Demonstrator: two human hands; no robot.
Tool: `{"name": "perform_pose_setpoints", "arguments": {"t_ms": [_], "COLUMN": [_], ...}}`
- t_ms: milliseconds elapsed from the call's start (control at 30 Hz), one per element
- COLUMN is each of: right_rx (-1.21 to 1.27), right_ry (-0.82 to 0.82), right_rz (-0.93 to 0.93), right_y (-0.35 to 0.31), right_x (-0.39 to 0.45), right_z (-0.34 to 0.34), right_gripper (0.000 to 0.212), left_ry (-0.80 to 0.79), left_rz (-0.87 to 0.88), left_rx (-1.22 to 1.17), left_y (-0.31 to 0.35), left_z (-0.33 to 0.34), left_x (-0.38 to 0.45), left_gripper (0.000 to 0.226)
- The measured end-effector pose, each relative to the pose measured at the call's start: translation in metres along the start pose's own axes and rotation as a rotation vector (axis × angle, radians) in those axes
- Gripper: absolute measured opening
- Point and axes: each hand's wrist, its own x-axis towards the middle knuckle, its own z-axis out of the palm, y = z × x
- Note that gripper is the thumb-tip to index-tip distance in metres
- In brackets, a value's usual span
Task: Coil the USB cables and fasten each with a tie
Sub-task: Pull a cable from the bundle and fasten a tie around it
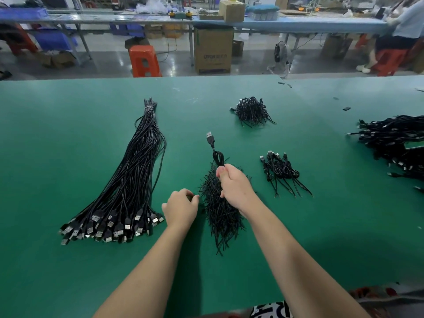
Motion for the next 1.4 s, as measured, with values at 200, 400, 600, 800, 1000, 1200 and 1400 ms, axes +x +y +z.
{"name": "perform_pose_setpoints", "arguments": {"t_ms": [200,400,600,800,1000,1200,1400], "right_rx": [-0.036,-0.066,-0.066,-0.067,-0.096,-0.019,-0.066], "right_ry": [-0.021,-0.031,-0.044,-0.052,-0.051,-0.113,-0.188], "right_rz": [-0.011,-0.011,-0.011,-0.012,-0.003,0.011,-0.095], "right_y": [0.004,0.005,0.006,0.007,0.011,0.012,0.006], "right_x": [-0.001,0.0,0.0,-0.001,-0.003,-0.004,-0.013], "right_z": [0.0,-0.001,0.002,0.002,0.0,0.007,0.02], "right_gripper": [0.033,0.033,0.032,0.032,0.033,0.033,0.036], "left_ry": [-0.02,-0.018,-0.036,-0.024,-0.093,-0.046,0.091], "left_rz": [-0.096,-0.111,-0.096,-0.095,-0.155,-0.123,-0.169], "left_rx": [0.046,0.018,0.058,0.131,-0.048,-0.09,-0.507], "left_y": [0.013,0.014,0.015,0.017,0.004,-0.02,-0.01], "left_z": [0.007,0.008,0.006,0.008,-0.014,-0.045,-0.073], "left_x": [0.014,0.017,0.016,0.016,0.023,0.025,0.006], "left_gripper": [0.016,0.023,0.012,0.015,0.006,0.008,0.012]}}
